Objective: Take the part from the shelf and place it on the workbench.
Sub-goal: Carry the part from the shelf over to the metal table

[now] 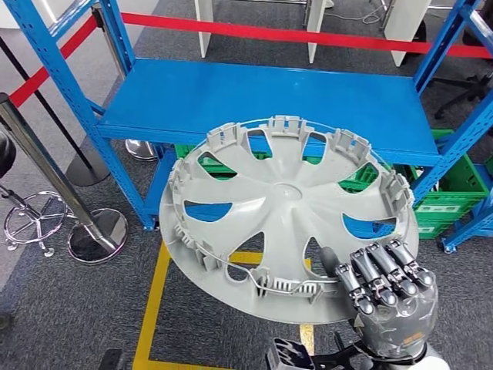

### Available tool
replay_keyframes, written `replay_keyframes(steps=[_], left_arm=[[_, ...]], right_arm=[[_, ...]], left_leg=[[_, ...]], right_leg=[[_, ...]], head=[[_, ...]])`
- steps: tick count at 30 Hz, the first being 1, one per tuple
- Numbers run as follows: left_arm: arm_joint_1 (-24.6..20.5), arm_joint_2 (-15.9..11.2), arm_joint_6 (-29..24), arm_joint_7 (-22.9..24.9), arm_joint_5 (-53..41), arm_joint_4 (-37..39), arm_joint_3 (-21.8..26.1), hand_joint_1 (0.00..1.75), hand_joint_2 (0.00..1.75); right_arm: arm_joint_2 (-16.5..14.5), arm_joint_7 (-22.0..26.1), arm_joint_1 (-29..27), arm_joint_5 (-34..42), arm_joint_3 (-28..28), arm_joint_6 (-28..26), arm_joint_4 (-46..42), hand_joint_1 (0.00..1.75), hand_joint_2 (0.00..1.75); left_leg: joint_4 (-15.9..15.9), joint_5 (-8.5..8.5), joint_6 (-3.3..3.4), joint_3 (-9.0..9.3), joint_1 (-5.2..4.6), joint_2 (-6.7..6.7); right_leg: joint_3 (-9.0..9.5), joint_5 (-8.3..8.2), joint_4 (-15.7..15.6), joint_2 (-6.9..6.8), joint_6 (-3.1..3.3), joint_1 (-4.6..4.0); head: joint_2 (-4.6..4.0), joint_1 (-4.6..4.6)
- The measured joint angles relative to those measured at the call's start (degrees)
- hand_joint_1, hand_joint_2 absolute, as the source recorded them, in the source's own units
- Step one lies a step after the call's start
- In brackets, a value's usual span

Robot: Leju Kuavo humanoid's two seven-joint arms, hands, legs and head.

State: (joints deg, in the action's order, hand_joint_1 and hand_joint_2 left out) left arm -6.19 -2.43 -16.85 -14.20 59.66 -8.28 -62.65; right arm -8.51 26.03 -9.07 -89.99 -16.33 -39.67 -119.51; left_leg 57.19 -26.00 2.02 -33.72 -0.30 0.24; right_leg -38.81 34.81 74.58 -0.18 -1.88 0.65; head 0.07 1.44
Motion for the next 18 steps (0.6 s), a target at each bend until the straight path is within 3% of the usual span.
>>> replay_keyframes(steps=[2,4,6,8,9,11,12,13,14,15,16,18], left_arm=[[0.0,0.0,0.0,0.5,-0.3,0.0,-0.3,0.00,0.00],[0.0,0.1,0.1,0.7,-0.5,0.0,-0.7,0.00,0.00],[0.0,0.2,0.1,0.8,-0.7,0.0,-1.0,0.00,0.00],[0.1,0.3,0.0,0.9,-0.8,0.0,-1.4,0.00,0.00],[0.2,0.3,0.0,1.0,-0.9,0.1,-1.6,0.00,0.00],[0.3,0.5,-0.1,1.2,-1.1,0.1,-2.1,0.00,0.00],[0.3,0.6,-0.1,1.3,-1.2,0.1,-2.3,0.00,0.00],[0.4,0.7,-0.2,1.3,-1.2,0.1,-2.4,0.00,0.00],[0.4,0.7,-0.2,1.4,-1.2,0.1,-2.6,0.00,0.00],[0.3,0.7,-0.2,1.4,-1.2,0.1,-2.7,0.00,0.00],[0.3,0.7,-0.2,1.4,-1.2,0.1,-2.8,0.00,0.00],[0.2,0.7,-0.2,1.5,-1.2,0.1,-2.9,0.00,0.00]], right_arm=[[-0.1,0.4,-0.3,0.0,0.4,0.0,0.0,1.75,1.75],[-0.2,0.6,-0.7,0.0,0.9,0.0,-0.3,1.75,1.75],[-0.4,0.8,-1.2,0.0,1.2,0.0,-0.7,1.75,1.75],[-0.5,0.8,-1.8,0.0,1.6,0.0,-1.2,1.75,1.75],[-0.6,0.8,-2.0,0.0,1.9,0.0,-1.4,1.75,1.75],[-0.8,0.7,-2.4,0.0,2.4,0.0,-1.8,1.75,1.75],[-0.8,0.6,-2.6,0.0,2.6,0.0,-2.0,1.75,1.75],[-0.8,0.6,-2.8,0.0,2.7,0.0,-2.1,1.75,1.75],[-0.8,0.6,-3.0,0.0,2.8,0.0,-2.3,1.75,1.75],[-0.8,0.5,-3.1,0.0,3.0,0.0,-2.4,1.75,1.75],[-0.8,0.5,-3.2,0.0,3.1,0.0,-2.5,1.75,1.75],[-0.8,0.5,-3.4,0.0,3.2,0.0,-2.7,1.75,1.75]], left_leg=[[0.2,1.30,-0.16,-1.68,-0.14,-0.01],[0.6,2.43,-0.59,-2.83,-0.29,-0.06],[0.6,3.73,-1.15,-3.62,-0.26,-0.05],[0.4,4.42,-1.80,-4.18,-0.15,-0.07],[1.1,3.28,-2.13,-4.55,-0.10,-0.11],[5.8,-1.96,-2.71,-5.79,0.15,-0.17],[9.7,-4.82,-2.92,-6.48,0.29,-0.18],[13.4,-6.65,-3.09,-6.98,0.41,-0.18],[16.1,-7.09,-3.21,-6.98,0.49,-0.18],[17.0,-6.20,-3.25,-6.26,0.54,-0.18],[15.9,-4.62,-3.23,-4.71,0.59,-0.18],[8.9,-2.55,-2.96,0.48,0.61,-0.27]], right_leg=[[4.87,-3.27,-4.9,0.00,0.42,-0.12],[11.63,-2.89,-14.1,0.00,0.79,-0.34],[14.83,-1.48,-19.4,0.07,0.99,-0.66],[13.93,-2.29,-19.9,-0.03,1.42,-0.69],[13.32,-2.92,-20.0,-0.15,1.80,-0.61],[12.17,-4.23,-20.0,-0.40,2.57,-0.52],[11.30,-4.76,-19.8,-0.44,2.82,-0.60],[10.50,-5.30,-19.5,-0.51,2.91,-0.67],[9.54,-5.81,-19.2,-0.56,2.92,-0.73],[8.59,-6.25,-18.9,-0.58,2.88,-0.75],[7.67,-6.66,-18.5,-0.58,2.81,-0.75],[6.10,-7.28,-17.8,-0.52,2.51,-0.78]], head=[[0.00,0.00],[0.00,0.01],[0.00,0.02],[0.00,0.01],[0.00,0.03],[0.00,0.12],[0.00,0.19],[0.00,0.22],[0.00,0.20],[0.00,0.23],[0.00,0.23],[0.00,0.25]])
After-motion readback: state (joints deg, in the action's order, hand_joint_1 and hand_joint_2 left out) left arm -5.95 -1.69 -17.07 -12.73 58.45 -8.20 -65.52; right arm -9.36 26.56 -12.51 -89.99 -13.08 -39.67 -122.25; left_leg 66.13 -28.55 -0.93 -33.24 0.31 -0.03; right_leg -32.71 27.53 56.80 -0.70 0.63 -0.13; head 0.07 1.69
